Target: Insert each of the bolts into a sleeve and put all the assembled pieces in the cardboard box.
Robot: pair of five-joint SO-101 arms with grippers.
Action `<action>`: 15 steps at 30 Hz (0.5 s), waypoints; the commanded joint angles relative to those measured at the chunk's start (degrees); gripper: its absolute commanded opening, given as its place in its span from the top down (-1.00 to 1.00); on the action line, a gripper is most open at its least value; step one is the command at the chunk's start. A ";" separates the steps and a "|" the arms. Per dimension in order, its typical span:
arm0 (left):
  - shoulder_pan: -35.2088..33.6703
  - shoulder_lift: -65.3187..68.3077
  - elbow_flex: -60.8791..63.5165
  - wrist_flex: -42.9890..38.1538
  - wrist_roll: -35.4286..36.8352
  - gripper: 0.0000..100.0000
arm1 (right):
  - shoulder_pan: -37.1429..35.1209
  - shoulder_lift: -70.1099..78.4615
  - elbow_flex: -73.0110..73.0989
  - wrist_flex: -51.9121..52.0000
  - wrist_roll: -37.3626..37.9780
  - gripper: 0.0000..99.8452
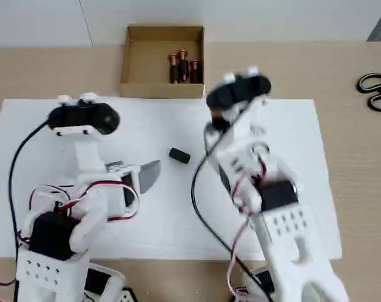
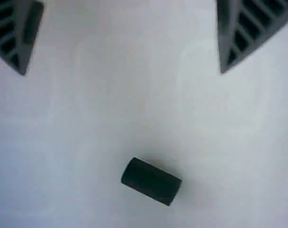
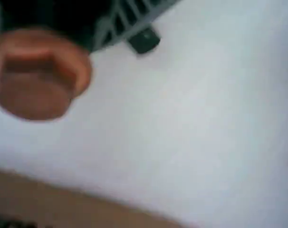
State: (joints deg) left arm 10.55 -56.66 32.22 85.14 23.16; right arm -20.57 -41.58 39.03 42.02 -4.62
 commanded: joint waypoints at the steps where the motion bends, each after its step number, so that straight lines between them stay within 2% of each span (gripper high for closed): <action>1: -1.85 0.35 -2.42 1.23 0.09 0.51 | 1.63 10.95 -11.16 -6.55 -0.18 0.99; 8: -2.02 0.35 -2.24 5.27 0.09 0.51 | 4.00 31.16 -24.70 -15.69 -0.26 0.99; 15: -2.11 0.26 -2.15 5.98 0.18 0.51 | 3.82 49.45 -38.24 -26.95 -0.26 0.99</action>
State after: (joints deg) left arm 8.79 -56.66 32.22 90.95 23.16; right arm -16.88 3.34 9.05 19.96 -4.62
